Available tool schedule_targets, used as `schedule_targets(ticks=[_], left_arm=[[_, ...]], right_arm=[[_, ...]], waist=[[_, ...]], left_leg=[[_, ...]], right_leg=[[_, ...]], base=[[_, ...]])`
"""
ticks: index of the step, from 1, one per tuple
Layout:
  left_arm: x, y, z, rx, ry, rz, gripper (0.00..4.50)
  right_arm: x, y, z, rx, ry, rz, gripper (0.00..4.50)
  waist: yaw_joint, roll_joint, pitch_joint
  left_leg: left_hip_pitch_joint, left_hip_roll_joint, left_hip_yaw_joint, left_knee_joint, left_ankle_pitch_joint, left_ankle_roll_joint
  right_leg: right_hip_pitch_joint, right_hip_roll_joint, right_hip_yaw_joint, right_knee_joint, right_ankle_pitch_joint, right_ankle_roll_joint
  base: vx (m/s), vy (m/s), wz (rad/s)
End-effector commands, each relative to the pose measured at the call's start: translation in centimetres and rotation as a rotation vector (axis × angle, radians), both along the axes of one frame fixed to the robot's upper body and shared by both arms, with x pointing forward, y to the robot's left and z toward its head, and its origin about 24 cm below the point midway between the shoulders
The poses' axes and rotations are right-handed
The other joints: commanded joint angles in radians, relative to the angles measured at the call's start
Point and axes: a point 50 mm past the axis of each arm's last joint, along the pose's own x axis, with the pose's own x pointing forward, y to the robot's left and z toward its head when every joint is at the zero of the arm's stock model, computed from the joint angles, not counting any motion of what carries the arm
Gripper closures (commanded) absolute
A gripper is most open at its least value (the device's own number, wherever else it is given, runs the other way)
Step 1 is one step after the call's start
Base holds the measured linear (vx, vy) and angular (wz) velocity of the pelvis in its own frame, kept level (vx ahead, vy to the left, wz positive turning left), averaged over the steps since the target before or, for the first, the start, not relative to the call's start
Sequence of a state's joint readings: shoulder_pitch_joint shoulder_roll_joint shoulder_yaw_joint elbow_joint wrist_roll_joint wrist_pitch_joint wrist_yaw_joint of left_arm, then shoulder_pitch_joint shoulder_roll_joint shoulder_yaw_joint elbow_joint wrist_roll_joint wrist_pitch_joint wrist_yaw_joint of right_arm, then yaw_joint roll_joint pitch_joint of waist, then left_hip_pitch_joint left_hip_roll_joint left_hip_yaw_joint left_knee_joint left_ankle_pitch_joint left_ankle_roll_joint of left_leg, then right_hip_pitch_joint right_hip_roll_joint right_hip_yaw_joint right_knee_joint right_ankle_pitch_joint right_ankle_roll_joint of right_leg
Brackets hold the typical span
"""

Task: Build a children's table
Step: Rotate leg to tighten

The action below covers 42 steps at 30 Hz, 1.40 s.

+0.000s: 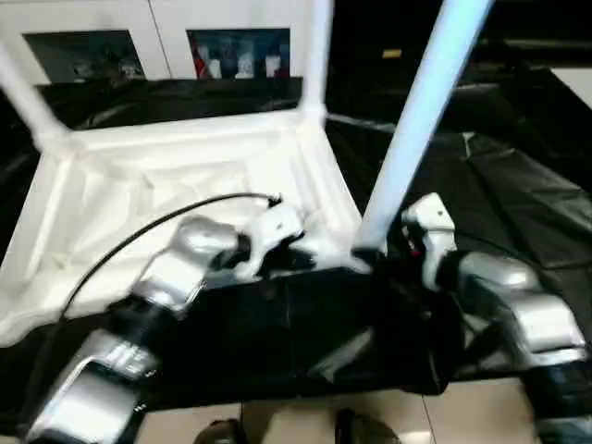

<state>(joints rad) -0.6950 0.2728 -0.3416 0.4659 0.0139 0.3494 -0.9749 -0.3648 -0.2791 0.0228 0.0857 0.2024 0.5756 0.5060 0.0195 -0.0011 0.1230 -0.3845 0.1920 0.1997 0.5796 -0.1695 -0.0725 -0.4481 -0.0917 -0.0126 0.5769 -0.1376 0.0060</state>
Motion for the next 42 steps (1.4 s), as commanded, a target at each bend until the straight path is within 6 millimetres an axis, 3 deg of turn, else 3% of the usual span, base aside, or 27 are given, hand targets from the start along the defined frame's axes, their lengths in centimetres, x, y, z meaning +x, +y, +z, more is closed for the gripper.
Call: schedule_targets(ticks=[1,2,4,5,7,9,11,13,15,18,20,21,23,25,26,27,28,31,37,42], left_arm=[[0.1,-1.2,-1.1,0.001,0.043,0.05,4.5],[0.3,-1.5,-1.3,0.004,0.048,0.07,4.5],[0.7,-2.2,-1.7,0.017,0.048,0.109,4.5],[0.9,-2.6,-2.0,0.029,0.045,0.127,4.5],[1.1,-3.1,-2.2,0.033,0.046,0.147,4.5],[1.2,-3.7,-2.4,0.04,0.048,0.159,4.5],[1.3,-4.0,-2.4,0.049,0.038,0.143,4.5],[1.3,-4.0,-2.3,0.05,0.033,0.131,4.5],[1.2,-3.7,-2.1,0.048,0.024,0.097,4.5],[1.1,-3.2,-2.0,0.057,0.017,0.08,4.5],[0.9,-2.3,-1.9,0.061,0.007,0.045,4.5],[0.8,-2.1,-1.8,0.061,0.004,0.036,4.5],[0.6,-1.6,-1.8,0.065,0.008,0.024,4.5],[0.3,-0.9,-2.0,0.073,0.012,-0.002,4.5],[0.2,-0.9,-2.0,0.074,0.013,-0.003,4.5],[-0.1,-0.3,-2.0,0.075,0.02,-0.028,4.5],[-0.3,0.0,-2.0,0.074,0.024,-0.038,4.5],[-1.0,0.5,-1.8,0.049,0.042,-0.092,4.5],[-2.6,1.5,-1.3,0.04,0.07,-0.226,4.5],[-3.2,1.8,-1.1,0.041,0.083,-0.257,4.5]], right_arm=[[-0.1,0.8,-2.3,0.004,0.104,-0.101,1.87],[0.0,1.4,-2.6,0.009,0.112,-0.133,1.88],[0.3,2.5,-3.4,0.011,0.129,-0.197,1.89],[0.5,3.1,-3.8,0.015,0.138,-0.236,1.89],[0.7,3.9,-4.2,0.011,0.143,-0.272,1.89],[1.1,4.9,-4.4,-0.014,0.142,-0.299,1.89],[1.6,5.8,-4.1,-0.009,0.126,-0.298,1.89],[1.7,6.1,-3.7,-0.002,0.104,-0.269,1.33],[1.7,6.1,-2.8,0.028,0.062,-0.222,1.12],[1.9,5.4,-2.1,0.032,0.025,-0.211,0.9],[2.1,3.6,-0.5,0.028,-0.029,-0.135,0.75],[2.0,3.2,-0.1,0.028,-0.039,-0.103,0.67],[1.6,2.6,0.5,0.019,-0.048,0.009,0.49],[0.6,1.5,1.2,-0.035,-0.053,0.174,0.35],[0.5,1.5,1.2,-0.035,-0.053,0.175,0.35],[-0.2,0.1,1.5,-0.119,-0.062,0.268,0.24],[-0.5,-0.7,1.6,-0.165,-0.065,0.305,0.24],[-1.1,-2.3,2.0,-0.225,-0.058,0.37,0.24],[-1.6,-3.6,3.2,-0.223,-0.066,0.455,0.24],[-1.8,-3.3,3.7,-0.203,-0.073,0.494,0.24]], waist=[[0.0,-0.003,-0.065],[-0.001,0.001,-0.064],[-0.003,0.002,-0.061],[-0.003,0.01,-0.061],[-0.012,0.003,-0.055],[-0.017,0.006,-0.056],[-0.023,0.01,-0.058],[-0.024,0.007,-0.056],[-0.024,0.006,-0.059],[-0.019,0.006,-0.062],[-0.018,0.001,-0.063],[-0.016,0.002,-0.067],[-0.016,0.0,-0.071],[-0.009,-0.003,-0.074],[-0.008,-0.005,-0.076],[-0.003,-0.006,-0.078],[-0.005,-0.008,-0.078],[0.002,-0.008,-0.073],[0.004,-0.01,-0.068],[0.008,-0.008,-0.07]], left_leg=[[0.017,0.012,-0.012,-0.077,-0.306,0.012],[0.021,0.011,-0.01,-0.077,-0.321,0.011],[0.021,0.011,-0.013,-0.081,-0.349,0.001],[0.026,0.01,-0.013,-0.081,-0.367,-0.003],[0.027,0.006,-0.02,-0.086,-0.433,-0.012],[0.035,0.004,-0.023,-0.086,-0.458,-0.01],[0.031,0.005,-0.03,-0.093,-0.455,-0.001],[0.029,0.006,-0.031,-0.098,-0.463,0.005],[0.029,0.008,-0.031,-0.1,-0.459,0.01],[0.024,0.016,-0.026,-0.104,-0.407,0.02],[0.019,0.018,-0.022,-0.103,-0.367,0.028],[0.016,0.019,-0.019,-0.099,-0.334,0.043],[0.017,0.019,-0.012,-0.091,-0.289,0.061],[0.017,0.019,-0.004,-0.079,-0.197,0.11],[0.009,0.018,-0.003,-0.074,-0.157,0.132],[0.014,0.021,-0.003,-0.074,-0.128,0.146],[0.011,0.019,-0.001,-0.07,-0.113,0.155],[0.012,0.024,0.002,-0.069,-0.122,0.176],[0.014,0.028,-0.002,-0.075,-0.191,0.133],[0.021,0.029,0.001,-0.074,-0.179,0.123]], right_leg=[[0.05,-0.018,0.012,-0.08,-0.425,-0.151],[0.041,-0.018,0.013,-0.084,-0.43,-0.148],[0.04,-0.018,0.011,-0.086,-0.454,-0.138],[0.037,-0.018,0.01,-0.088,-0.469,-0.135],[0.038,-0.019,0.004,-0.101,-0.567,-0.096],[0.032,-0.02,0.001,-0.111,-0.62,-0.069],[0.041,-0.022,-0.004,-0.115,-0.627,-0.052],[0.04,-0.021,-0.005,-0.118,-0.624,-0.045],[0.043,-0.022,-0.004,-0.118,-0.605,-0.052],[0.047,-0.023,0.004,-0.106,-0.476,-0.097],[0.057,-0.022,0.007,-0.095,-0.386,-0.134],[0.063,-0.023,0.009,-0.087,-0.322,-0.154],[0.062,-0.023,0.012,-0.081,-0.248,-0.179],[0.066,-0.022,0.013,-0.07,-0.127,-0.231],[0.074,-0.023,0.013,-0.06,-0.076,-0.248],[0.075,-0.023,0.012,-0.057,-0.044,-0.264],[0.078,-0.022,0.012,-0.053,-0.022,-0.27],[0.074,-0.026,0.012,-0.054,-0.048,-0.283],[0.066,-0.027,0.014,-0.066,-0.232,-0.251],[0.059,-0.02,0.016,-0.062,-0.2,-0.251]], base=[[0.0,0.0,0.0],[0.0,0.0,0.0],[0.0,0.0,0.0],[0.0,0.0,0.0],[0.0,0.0,0.0],[0.0,0.0,0.0],[0.0,0.0,0.0],[0.0,0.0,0.0],[0.0,0.0,0.0],[0.0,0.0,0.0],[0.0,0.0,0.0],[0.0,0.0,0.0],[0.029,-0.009,0.03],[0.063,-0.024,0.06],[0.061,-0.033,0.04],[0.061,-0.033,0.04],[0.0,0.0,0.0],[0.0,0.0,0.0],[0.0,0.0,0.0],[0.0,0.0,0.0]])
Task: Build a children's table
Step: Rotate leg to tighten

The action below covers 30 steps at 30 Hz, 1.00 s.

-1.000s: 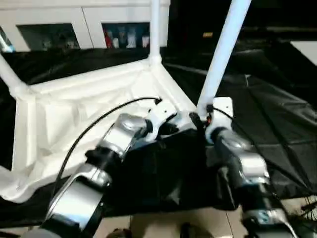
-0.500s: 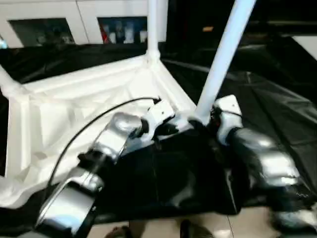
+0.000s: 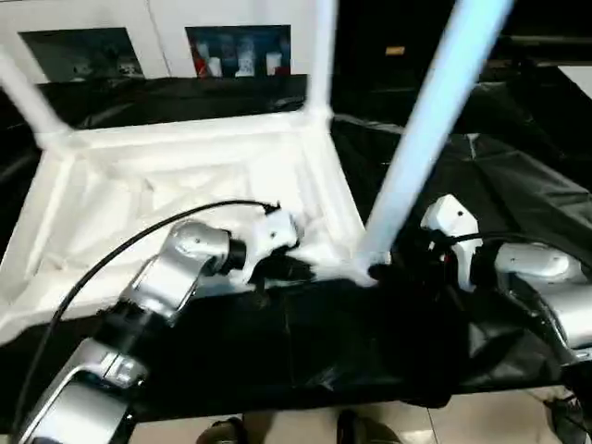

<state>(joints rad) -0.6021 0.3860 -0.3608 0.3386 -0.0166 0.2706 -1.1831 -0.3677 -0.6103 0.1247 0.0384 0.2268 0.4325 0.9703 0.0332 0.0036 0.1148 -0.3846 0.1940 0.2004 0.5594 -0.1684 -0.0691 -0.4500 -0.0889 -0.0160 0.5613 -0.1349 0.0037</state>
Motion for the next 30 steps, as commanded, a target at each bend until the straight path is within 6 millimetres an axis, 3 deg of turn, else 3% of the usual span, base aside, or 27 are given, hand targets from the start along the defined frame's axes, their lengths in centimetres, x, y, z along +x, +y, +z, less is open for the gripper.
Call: schedule_targets(ticks=[1,3,4,8,26,30], left_arm=[[-1.0,-0.3,-1.0,0.032,0.059,-0.052,4.5],[-1.1,-0.2,-1.0,0.032,0.06,-0.056,4.5],[-1.1,-0.3,-1.0,0.032,0.061,-0.057,4.5],[-1.1,-0.2,-1.0,0.033,0.061,-0.056,4.5],[-1.3,0.0,-1.0,0.04,0.066,-0.046,4.5],[-1.4,0.2,-1.1,0.045,0.07,-0.042,4.5]], right_arm=[[-0.1,0.1,0.8,0.005,-0.021,0.032,0.24],[-0.3,0.4,0.4,-0.002,-0.004,0.064,0.24],[-0.5,0.4,0.3,-0.004,0.004,0.076,0.24],[-0.9,0.6,-0.2,-0.014,0.033,0.12,0.24],[-1.2,0.6,-0.9,-0.029,0.07,0.146,1.85],[-1.2,0.7,-1.0,-0.028,0.073,0.147,2.09]], waist=[[-0.004,-0.011,-0.062],[-0.003,-0.013,-0.064],[-0.004,-0.017,-0.065],[-0.002,-0.016,-0.065],[-0.002,-0.022,-0.069],[-0.003,-0.024,-0.064]], left_leg=[[0.02,0.028,0.0,-0.053,-0.17,0.124],[0.017,0.026,0.001,-0.051,-0.153,0.13],[0.016,0.025,0.001,-0.05,-0.153,0.132],[0.016,0.025,0.001,-0.049,-0.155,0.136],[0.013,0.022,0.0,-0.042,-0.141,0.142],[0.012,0.022,-0.001,-0.045,-0.172,0.127]], right_leg=[[0.061,-0.022,0.02,-0.043,-0.176,-0.256],[0.064,-0.022,0.019,-0.038,-0.142,-0.265],[0.065,-0.022,0.019,-0.038,-0.142,-0.265],[0.066,-0.025,0.02,-0.039,-0.158,-0.26],[0.067,-0.024,0.02,-0.035,-0.176,-0.25],[0.064,-0.024,0.02,-0.041,-0.233,-0.232]], base=[[0.0,0.0,0.0],[0.0,0.0,0.0],[0.0,0.0,0.0],[0.0,0.0,0.0],[0.0,0.0,0.0],[0.0,0.0,0.0]])
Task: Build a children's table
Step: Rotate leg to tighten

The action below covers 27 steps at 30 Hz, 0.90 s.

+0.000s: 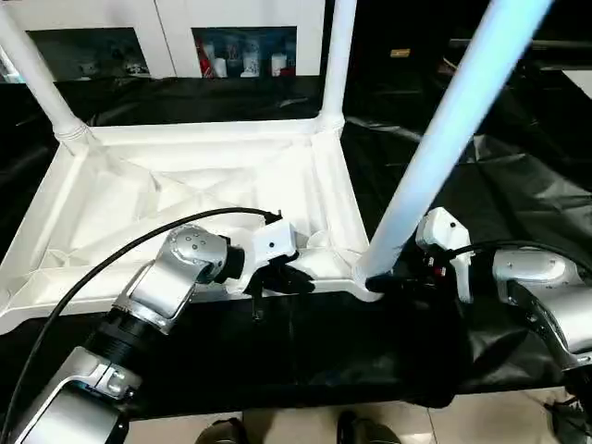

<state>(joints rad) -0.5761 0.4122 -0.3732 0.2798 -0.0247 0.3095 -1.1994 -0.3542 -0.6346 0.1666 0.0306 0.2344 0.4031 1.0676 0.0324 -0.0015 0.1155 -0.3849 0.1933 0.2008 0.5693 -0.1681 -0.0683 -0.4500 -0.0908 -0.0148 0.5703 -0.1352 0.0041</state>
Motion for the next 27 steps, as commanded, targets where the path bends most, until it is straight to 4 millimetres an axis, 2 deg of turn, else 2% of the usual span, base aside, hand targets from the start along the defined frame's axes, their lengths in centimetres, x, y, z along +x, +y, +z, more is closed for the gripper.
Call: schedule_targets(ticks=[1,8,11,15,17,19,22,23,25,27], left_arm=[[-0.7,-0.1,-1.0,0.03,0.051,-0.026,4.5],[-0.7,-0.4,-1.3,0.029,0.052,-0.016,4.5],[-0.6,-0.6,-1.3,0.023,0.052,-0.008,4.5],[-0.1,-0.9,-1.3,0.016,0.04,0.033,4.5],[0.3,-1.3,-1.2,0.011,0.029,0.063,4.5],[1.1,-2.1,-1.1,-0.01,0.008,0.125,4.5],[2.2,-3.4,-1.1,-0.033,-0.018,0.238,4.5],[2.4,-3.7,-1.1,-0.036,-0.02,0.256,4.5],[3.0,-4.6,-1.1,-0.046,-0.026,0.304,4.5],[3.5,-5.7,-1.0,-0.052,-0.035,0.363,4.5]], right_arm=[[-0.3,0.3,-0.6,-0.016,0.031,0.016,2.24],[-0.7,0.6,-1.4,-0.016,0.045,0.005,2.49],[-0.9,0.7,-1.6,-0.004,0.05,-0.014,2.52],[-0.1,0.6,-2.1,0.008,0.042,-0.132,2.53],[0.2,0.6,-2.4,0.024,0.044,-0.199,2.53],[0.5,0.7,-3.0,0.061,0.058,-0.297,2.54],[0.7,1.3,-4.0,0.111,0.072,-0.422,2.54],[0.8,1.5,-4.2,0.118,0.073,-0.454,2.54],[0.9,2.2,-5.2,0.122,0.08,-0.568,2.55],[1.2,2.9,-6.3,0.123,0.098,-0.713,2.55]], waist=[[-0.002,-0.019,-0.066],[-0.003,-0.02,-0.065],[-0.003,-0.016,-0.064],[-0.005,-0.019,-0.061],[-0.007,-0.02,-0.055],[-0.01,-0.02,-0.052],[-0.013,-0.024,-0.049],[-0.012,-0.025,-0.05],[-0.016,-0.024,-0.049],[-0.02,-0.018,-0.046]], left_leg=[[0.013,0.023,-0.002,-0.054,-0.174,0.124],[0.013,0.022,-0.002,-0.055,-0.183,0.114],[0.013,0.022,-0.003,-0.056,-0.188,0.113],[0.012,0.02,-0.003,-0.058,-0.209,0.102],[0.013,0.02,-0.007,-0.063,-0.265,0.078],[0.016,0.017,-0.007,-0.064,-0.306,0.057],[0.016,0.014,-0.013,-0.066,-0.351,0.033],[0.016,0.012,-0.016,-0.067,-0.356,0.03],[0.012,0.012,-0.018,-0.071,-0.356,0.03],[0.021,0.011,-0.019,-0.075,-0.389,0.02]], right_leg=[[0.064,-0.022,0.018,-0.05,-0.239,-0.23],[0.062,-0.02,0.019,-0.051,-0.244,-0.221],[0.061,-0.02,0.019,-0.052,-0.246,-0.22],[0.058,-0.019,0.018,-0.058,-0.291,-0.207],[0.054,-0.02,0.018,-0.068,-0.399,-0.174],[0.046,-0.018,0.017,-0.077,-0.47,-0.149],[0.038,-0.019,0.013,-0.089,-0.57,-0.1],[0.038,-0.021,0.012,-0.092,-0.595,-0.082],[0.037,-0.021,0.01,-0.096,-0.599,-0.066],[0.029,-0.019,0.005,-0.105,-0.613,-0.061]], base=[[0.0,0.0,0.0],[0.0,0.0,0.0],[0.0,0.0,0.0],[0.0,0.0,0.0],[0.0,0.0,0.0],[0.0,0.0,0.0],[-0.022,0.003,0.0],[0.0,0.0,0.0],[0.0,0.0,0.0],[0.0,0.0,0.0]])
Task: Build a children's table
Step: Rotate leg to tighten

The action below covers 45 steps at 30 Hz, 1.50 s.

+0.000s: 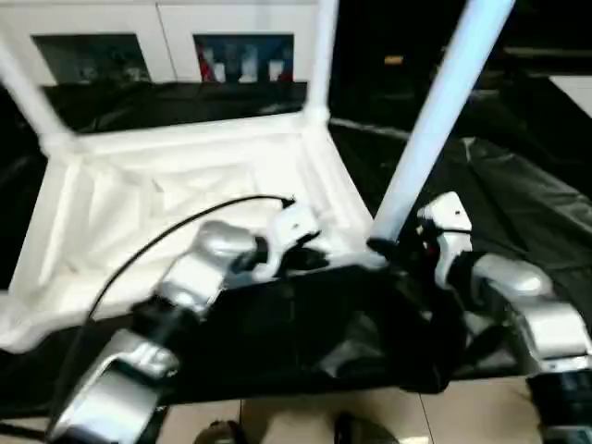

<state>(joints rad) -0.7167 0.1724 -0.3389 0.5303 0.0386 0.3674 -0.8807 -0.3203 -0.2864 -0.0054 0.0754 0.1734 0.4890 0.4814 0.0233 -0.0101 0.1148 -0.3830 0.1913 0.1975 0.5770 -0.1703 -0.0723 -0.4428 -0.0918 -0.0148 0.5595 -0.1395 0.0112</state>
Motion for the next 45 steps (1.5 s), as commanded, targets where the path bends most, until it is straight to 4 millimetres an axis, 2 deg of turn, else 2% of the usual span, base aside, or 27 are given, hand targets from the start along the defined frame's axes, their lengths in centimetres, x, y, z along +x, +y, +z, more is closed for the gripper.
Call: schedule_targets(ticks=[1,2,3,4,7,9,10,12,13,14,15,16,17,19,21,22,24,26,27,29,31,32,34,37,41,42,45], left_arm=[[0.6,-1.1,-0.5,-0.001,-0.009,0.102,4.5],[0.7,-1.4,-0.5,0.005,-0.013,0.112,4.5],[0.9,-1.7,-0.5,0.011,-0.024,0.132,4.5],[1.1,-2.1,-0.6,0.019,-0.033,0.145,4.5],[1.4,-2.5,-0.6,0.031,-0.051,0.155,4.5],[1.5,-2.6,-0.5,0.036,-0.059,0.143,4.5],[1.4,-2.5,-0.6,0.049,-0.065,0.123,4.5],[1.3,-2.3,-0.6,0.065,-0.066,0.098,4.5],[1.3,-2.2,-0.7,0.07,-0.064,0.09,4.5],[1.1,-1.5,-0.9,0.094,-0.052,0.056,4.5],[1.1,-1.5,-0.9,0.094,-0.052,0.056,4.5],[1.0,-1.2,-1.0,0.103,-0.046,0.043,4.5],[0.9,-0.8,-1.1,0.112,-0.041,0.031,4.5],[0.8,-0.2,-1.2,0.118,-0.031,0.011,4.5],[0.5,0.6,-1.2,0.123,-0.03,-0.023,4.5],[0.5,0.6,-1.2,0.123,-0.03,-0.023,4.5],[0.2,1.1,-1.1,0.122,-0.031,-0.053,4.5],[-0.2,1.8,-1.0,0.119,-0.026,-0.1,4.5],[-0.3,2.1,-0.9,0.119,-0.027,-0.124,4.5],[-0.8,2.5,-0.9,0.112,-0.005,-0.162,4.5],[-1.1,2.5,-0.8,0.101,-0.002,-0.201,4.5],[-2.0,2.9,-0.9,0.071,0.045,-0.276,4.5],[-2.6,3.2,-0.9,0.055,0.076,-0.329,4.5],[-3.7,3.7,-0.7,0.038,0.096,-0.431,4.5],[-3.9,3.9,-0.6,0.038,0.105,-0.44,4.5],[-3.9,3.9,-0.5,0.038,0.102,-0.438,4.5],[-3.8,3.9,-0.5,0.04,0.099,-0.435,4.5]], right_arm=[[-0.8,1.5,-4.1,-0.015,0.189,-0.087,2.55],[-0.7,1.7,-4.3,-0.018,0.193,-0.128,2.55],[-0.3,2.0,-4.5,-0.002,0.204,-0.195,2.55],[0.1,2.5,-4.7,0.034,0.214,-0.274,2.55],[0.7,3.5,-4.8,0.087,0.233,-0.355,2.55],[1.0,4.4,-4.6,0.101,0.238,-0.351,2.55],[1.0,4.6,-4.5,0.099,0.229,-0.342,2.55],[1.1,4.8,-4.2,0.102,0.209,-0.325,2.55],[1.1,4.8,-4.0,0.106,0.2,-0.316,2.0],[1.1,4.5,-2.9,0.122,0.142,-0.271,1.86],[1.1,4.5,-2.9,0.122,0.142,-0.271,1.86],[1.1,4.2,-2.4,0.124,0.112,-0.255,1.66],[1.2,3.6,-1.5,0.126,0.077,-0.224,1.51],[1.1,2.6,-0.4,0.126,0.045,-0.176,1.43],[0.9,0.9,0.8,0.079,0.026,-0.098,1.33],[0.9,0.9,0.8,0.079,0.026,-0.098,1.08],[0.6,-0.3,1.4,0.025,0.026,-0.029,1.0],[0.0,-1.9,2.1,-0.06,0.024,0.085,0.92],[-0.3,-2.4,2.4,-0.081,0.025,0.128,0.66],[-1.0,-2.9,3.0,-0.103,0.014,0.239,0.66],[-1.4,-2.9,3.1,-0.115,0.014,0.286,0.66],[-2.2,-2.9,3.2,-0.126,0.029,0.387,0.66],[-2.3,-2.7,3.3,-0.126,0.028,0.425,0.66],[-2.3,-2.4,3.5,-0.098,0.015,0.481,0.66],[-2.6,-1.9,3.3,-0.093,0.028,0.557,0.66],[-2.6,-1.8,3.1,-0.103,0.031,0.564,0.66],[-2.7,-1.6,2.8,-0.12,0.041,0.595,0.81]], waist=[[-0.013,-0.01,-0.045],[-0.015,-0.004,-0.044],[-0.018,-0.005,-0.044],[-0.024,0.003,-0.045],[-0.034,0.001,-0.046],[-0.036,0.008,-0.044],[-0.038,0.008,-0.043],[-0.038,0.006,-0.041],[-0.038,0.005,-0.041],[-0.037,0.007,-0.044],[-0.036,0.005,-0.044],[-0.034,0.003,-0.047],[-0.033,0.001,-0.049],[-0.03,0.002,-0.051],[-0.024,0.004,-0.053],[-0.024,0.002,-0.053],[-0.022,0.002,-0.052],[-0.014,0.005,-0.055],[-0.01,0.007,-0.059],[-0.006,0.006,-0.062],[-0.005,0.01,-0.068],[-0.003,0.01,-0.07],[0.003,0.007,-0.07],[0.009,0.012,-0.064],[0.012,0.015,-0.055],[0.012,0.015,-0.056],[0.009,0.01,-0.059]], left_leg=[[0.02,0.011,-0.017,-0.083,-0.401,0.022],[0.024,0.011,-0.022,-0.086,-0.425,0.014],[0.026,0.011,-0.023,-0.088,-0.437,0.014],[0.029,0.012,-0.025,-0.091,-0.453,0.013],[0.022,0.011,-0.031,-0.099,-0.47,0.007],[0.025,0.014,-0.033,-0.103,-0.495,0.005],[0.026,0.015,-0.034,-0.106,-0.512,0.001],[0.03,0.013,-0.032,-0.105,-0.533,0.002],[0.031,0.012,-0.031,-0.104,-0.534,0.007],[0.028,0.011,-0.031,-0.104,-0.521,0.012],[0.027,0.012,-0.03,-0.104,-0.511,0.017],[0.02,0.012,-0.03,-0.105,-0.48,0.023],[0.01,0.014,-0.03,-0.107,-0.438,0.029],[0.015,0.017,-0.022,-0.104,-0.4,0.043],[0.01,0.018,-0.016,-0.1,-0.331,0.061],[0.01,0.019,-0.014,-0.099,-0.317,0.067],[0.012,0.018,-0.007,-0.093,-0.305,0.077],[0.013,0.021,-0.005,-0.086,-0.274,0.084],[0.014,0.023,-0.004,-0.083,-0.256,0.088],[0.008,0.023,-0.001,-0.074,-0.174,0.124],[0.01,0.023,0.002,-0.067,-0.103,0.155],[0.009,0.023,0.002,-0.063,-0.069,0.171],[0.007,0.023,0.003,-0.059,-0.038,0.192],[0.015,0.029,0.005,-0.062,-0.086,0.186],[0.02,0.034,0.004,-0.071,-0.183,0.117],[0.021,0.034,0.003,-0.072,-0.201,0.099],[0.019,0.03,0.002,-0.072,-0.207,0.085]], right_leg=[[0.021,-0.017,0.003,-0.097,-0.622,-0.064],[0.022,-0.02,-0.001,-0.1,-0.643,-0.057],[0.021,-0.019,-0.002,-0.105,-0.644,-0.053],[0.022,-0.018,-0.003,-0.106,-0.622,-0.058],[0.03,-0.019,-0.007,-0.105,-0.58,-0.059],[0.028,-0.02,-0.007,-0.106,-0.562,-0.064],[0.03,-0.019,-0.008,-0.107,-0.552,-0.065],[0.025,-0.02,-0.006,-0.112,-0.565,-0.06],[0.024,-0.023,-0.005,-0.115,-0.58,-0.056],[0.027,-0.025,-0.003,-0.115,-0.587,-0.051],[0.029,-0.026,-0.002,-0.116,-0.587,-0.049],[0.033,-0.029,0.001,-0.111,-0.568,-0.054],[0.043,-0.03,0.003,-0.104,-0.524,-0.064],[0.041,-0.027,0.008,-0.098,-0.457,-0.095],[0.049,-0.026,0.011,-0.086,-0.362,-0.139],[0.052,-0.026,0.011,-0.084,-0.345,-0.148],[0.046,-0.025,0.014,-0.084,-0.343,-0.167],[0.051,-0.026,0.016,-0.074,-0.299,-0.188],[0.054,-0.026,0.016,-0.069,-0.266,-0.198],[0.064,-0.023,0.016,-0.048,-0.112,-0.251],[0.067,-0.022,0.015,-0.034,0.005,-0.291],[0.071,-0.023,0.014,-0.026,0.062,-0.312],[0.073,-0.024,0.016,-0.018,0.119,-0.328],[0.066,-0.024,0.014,-0.025,0.013,-0.324],[0.057,-0.022,0.017,-0.039,-0.163,-0.291],[0.057,-0.022,0.017,-0.041,-0.188,-0.28],[0.058,-0.022,0.019,-0.041,-0.199,-0.261]], base=[[0.0,0.0,0.0],[0.0,0.0,0.0],[0.0,0.0,0.0],[0.0,0.0,0.0],[0.0,0.0,0.0],[0.0,0.0,0.0],[0.0,0.0,0.0],[0.0,0.0,0.0],[0.0,0.0,0.0],[0.0,0.0,0.0],[0.0,0.0,0.0],[0.0,0.0,0.0],[0.0,0.0,0.0],[0.0,0.0,0.0],[0.0,0.0,0.0],[0.0,0.0,0.0],[0.0,0.0,0.0],[0.061,-0.036,0.05],[0.067,-0.035,0.05],[0.079,-0.027,0.03],[0.072,-0.022,0.01],[0.0,0.0,0.0],[0.0,0.0,0.0],[0.0,0.0,0.0],[0.0,0.0,0.0],[0.0,0.0,0.0],[0.0,0.0,0.0]])
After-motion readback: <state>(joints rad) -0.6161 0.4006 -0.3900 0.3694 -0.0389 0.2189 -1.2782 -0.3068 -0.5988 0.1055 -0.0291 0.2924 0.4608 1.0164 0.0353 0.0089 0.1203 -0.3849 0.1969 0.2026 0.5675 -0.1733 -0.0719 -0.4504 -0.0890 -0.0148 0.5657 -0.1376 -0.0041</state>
